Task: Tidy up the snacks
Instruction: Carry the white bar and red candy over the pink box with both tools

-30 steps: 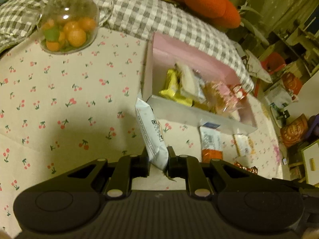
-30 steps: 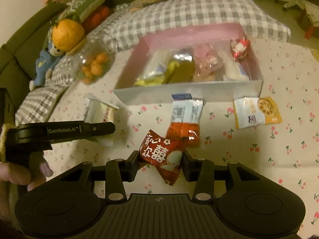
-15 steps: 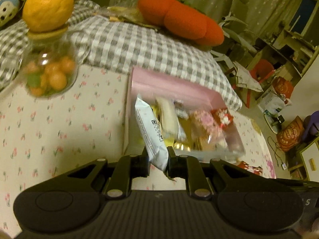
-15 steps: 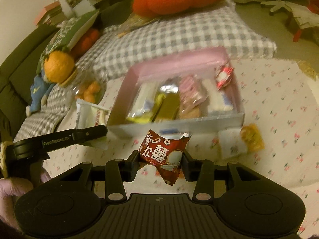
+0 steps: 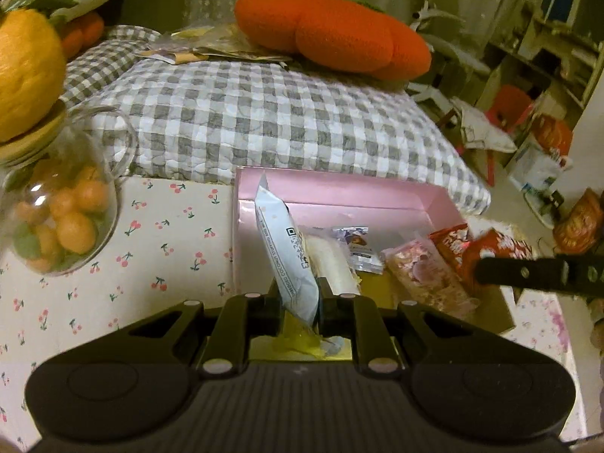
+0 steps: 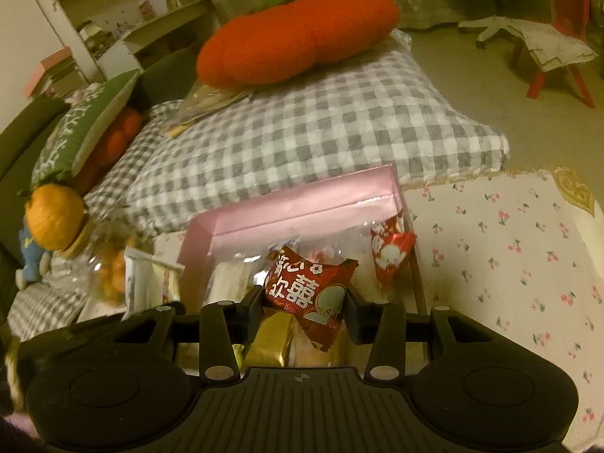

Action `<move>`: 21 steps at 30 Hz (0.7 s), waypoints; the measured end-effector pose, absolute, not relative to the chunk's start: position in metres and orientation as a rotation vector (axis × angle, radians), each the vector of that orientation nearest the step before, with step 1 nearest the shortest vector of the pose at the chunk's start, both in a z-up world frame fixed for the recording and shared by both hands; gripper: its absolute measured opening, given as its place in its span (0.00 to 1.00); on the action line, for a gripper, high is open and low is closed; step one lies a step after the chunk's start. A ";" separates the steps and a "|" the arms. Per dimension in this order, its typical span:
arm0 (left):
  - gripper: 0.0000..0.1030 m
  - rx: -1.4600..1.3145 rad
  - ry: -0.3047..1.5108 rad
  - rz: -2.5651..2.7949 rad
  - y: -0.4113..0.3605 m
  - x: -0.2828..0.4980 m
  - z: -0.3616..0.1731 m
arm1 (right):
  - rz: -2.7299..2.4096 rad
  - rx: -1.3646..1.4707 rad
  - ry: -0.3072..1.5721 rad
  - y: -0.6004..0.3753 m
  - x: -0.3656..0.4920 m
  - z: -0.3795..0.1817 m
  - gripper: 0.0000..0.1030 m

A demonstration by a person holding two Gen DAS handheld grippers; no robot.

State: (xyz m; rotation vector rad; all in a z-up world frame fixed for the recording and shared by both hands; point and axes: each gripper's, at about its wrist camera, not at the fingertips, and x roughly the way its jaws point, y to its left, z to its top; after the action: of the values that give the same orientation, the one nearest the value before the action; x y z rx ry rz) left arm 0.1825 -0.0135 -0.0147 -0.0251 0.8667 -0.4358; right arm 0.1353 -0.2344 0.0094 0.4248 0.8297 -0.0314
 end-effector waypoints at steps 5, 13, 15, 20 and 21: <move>0.14 0.017 0.867 -0.426 -0.018 0.190 -0.019 | -0.051 0.422 0.837 -0.237 0.156 -0.004 0.42; 0.14 0.040 0.867 -0.385 -0.020 0.198 -0.023 | -0.063 0.446 0.836 -0.236 0.169 -0.016 0.42; 0.15 0.042 0.864 -0.382 -0.020 0.198 -0.023 | -0.064 0.443 0.830 -0.235 0.171 -0.016 0.43; 0.25 0.048 0.841 -0.350 -0.019 0.197 -0.019 | -0.091 0.401 0.806 -0.231 0.169 -0.010 0.43; 0.27 0.046 0.836 -0.346 -0.018 0.196 -0.018 | -0.094 0.383 0.804 -0.229 0.168 -0.008 0.43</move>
State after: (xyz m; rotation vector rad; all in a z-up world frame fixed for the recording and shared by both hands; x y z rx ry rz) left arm 0.1964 -0.0176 -0.0183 0.0457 0.8362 -0.3457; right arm 0.1684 -0.2290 -0.0078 0.3831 0.8041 -0.0940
